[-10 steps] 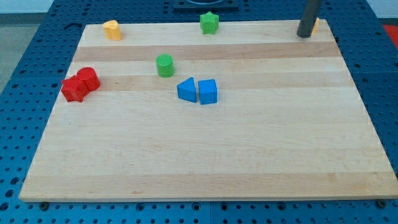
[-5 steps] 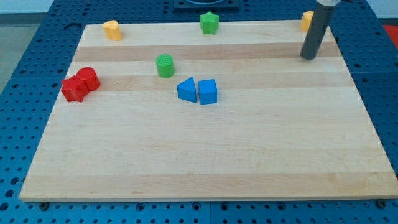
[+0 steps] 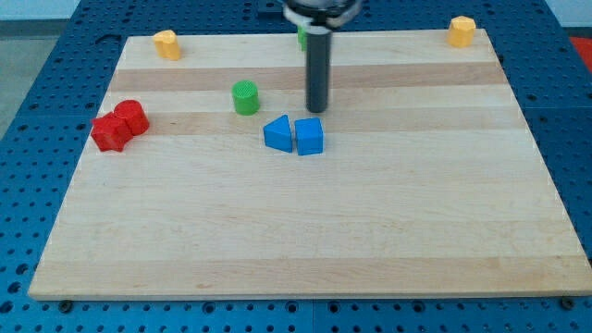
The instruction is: Point your arm at red star
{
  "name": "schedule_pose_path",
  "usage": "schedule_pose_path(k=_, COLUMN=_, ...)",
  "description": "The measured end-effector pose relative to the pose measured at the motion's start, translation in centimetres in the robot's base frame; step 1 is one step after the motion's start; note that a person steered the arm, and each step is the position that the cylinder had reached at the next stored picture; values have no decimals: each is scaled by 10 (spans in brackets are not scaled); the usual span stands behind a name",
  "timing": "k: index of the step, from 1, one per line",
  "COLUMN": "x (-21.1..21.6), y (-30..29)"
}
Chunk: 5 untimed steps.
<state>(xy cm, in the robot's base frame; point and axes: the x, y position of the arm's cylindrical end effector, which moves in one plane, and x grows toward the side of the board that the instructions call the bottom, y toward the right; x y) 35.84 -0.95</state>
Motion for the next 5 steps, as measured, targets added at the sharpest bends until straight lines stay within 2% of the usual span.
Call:
schedule_pose_path(k=2, x=46, y=-81)
schedule_pose_path(k=3, x=48, y=-139)
schedule_pose_path(k=5, x=36, y=-183)
